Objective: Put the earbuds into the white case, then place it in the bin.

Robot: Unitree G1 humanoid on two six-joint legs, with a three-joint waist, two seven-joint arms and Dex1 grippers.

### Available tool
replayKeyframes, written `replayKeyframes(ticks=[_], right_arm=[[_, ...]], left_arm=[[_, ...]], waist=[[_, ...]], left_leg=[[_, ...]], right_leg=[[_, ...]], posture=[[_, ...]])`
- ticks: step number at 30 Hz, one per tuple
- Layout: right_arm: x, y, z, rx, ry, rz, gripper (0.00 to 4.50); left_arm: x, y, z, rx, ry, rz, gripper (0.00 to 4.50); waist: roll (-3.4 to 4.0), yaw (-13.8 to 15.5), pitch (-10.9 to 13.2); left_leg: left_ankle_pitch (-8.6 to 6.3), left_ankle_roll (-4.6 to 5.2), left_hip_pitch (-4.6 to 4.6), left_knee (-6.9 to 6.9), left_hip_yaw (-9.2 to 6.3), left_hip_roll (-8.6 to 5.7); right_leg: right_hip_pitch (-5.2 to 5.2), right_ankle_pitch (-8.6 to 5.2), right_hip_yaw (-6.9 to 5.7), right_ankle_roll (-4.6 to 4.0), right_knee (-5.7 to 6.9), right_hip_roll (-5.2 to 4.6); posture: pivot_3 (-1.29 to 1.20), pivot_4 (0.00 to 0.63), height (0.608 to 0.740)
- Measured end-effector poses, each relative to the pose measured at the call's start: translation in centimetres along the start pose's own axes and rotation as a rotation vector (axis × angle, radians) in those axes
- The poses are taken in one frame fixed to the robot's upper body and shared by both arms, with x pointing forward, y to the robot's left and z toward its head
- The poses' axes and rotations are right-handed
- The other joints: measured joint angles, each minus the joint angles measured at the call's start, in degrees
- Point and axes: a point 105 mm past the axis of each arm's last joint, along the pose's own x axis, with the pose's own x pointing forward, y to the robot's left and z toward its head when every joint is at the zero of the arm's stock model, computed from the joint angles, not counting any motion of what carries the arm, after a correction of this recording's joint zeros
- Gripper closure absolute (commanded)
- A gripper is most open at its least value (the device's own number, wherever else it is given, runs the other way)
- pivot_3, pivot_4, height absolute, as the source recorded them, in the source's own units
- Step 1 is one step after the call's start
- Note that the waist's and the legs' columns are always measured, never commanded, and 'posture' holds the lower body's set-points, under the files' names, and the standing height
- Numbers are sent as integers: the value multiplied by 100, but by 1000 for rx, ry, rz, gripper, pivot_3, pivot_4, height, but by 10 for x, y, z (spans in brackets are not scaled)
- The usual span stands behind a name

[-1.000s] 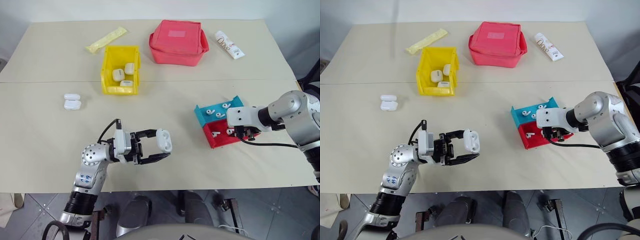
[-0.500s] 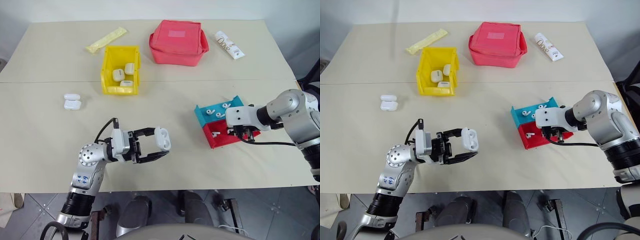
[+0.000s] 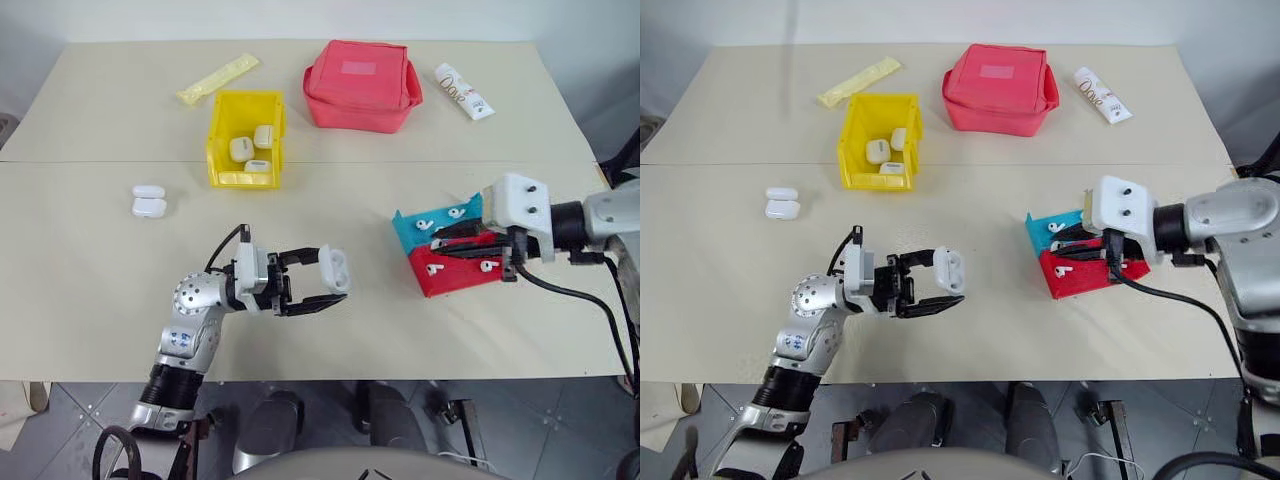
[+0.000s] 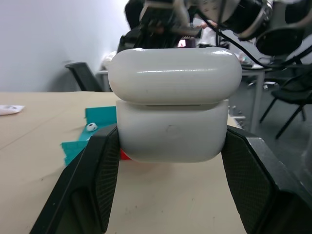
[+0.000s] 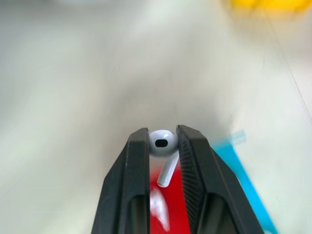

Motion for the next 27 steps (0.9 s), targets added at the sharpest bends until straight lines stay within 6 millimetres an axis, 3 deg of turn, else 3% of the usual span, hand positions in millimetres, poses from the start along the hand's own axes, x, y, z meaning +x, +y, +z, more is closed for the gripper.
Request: replayKeyframes(ticks=[5,8,15,27], right_arm=[[4,9,50,86,-432,-88,4046],[13,16,58,155,-521,-93,4046],[31,22,57,216,-569,-84,4046],[48,18,34,259,-605,-119,4046]], left_arm=[[14,11,3,-5,-39,-67,1744],[23,13,5,-17,-62,-119,1744],[34,15,12,-21,-86,-174,1744],[38,15,15,-60,-92,-191,1744]], waist=[[-11,-35,-7],[-13,-56,-8],[-13,-68,-8],[-13,-81,-8]], left_leg=[[-1,-2,0,-6,-1,5],[0,0,-1,-6,-2,4],[3,4,-1,-5,-1,-2],[3,5,0,-6,-1,-2]], right_leg=[[-3,0,0,0,5,2],[-4,0,-1,0,17,3],[-4,1,1,1,15,2],[-4,1,1,1,20,5]], posture=[[0,150,740],[0,150,740],[0,150,740],[0,150,740]])
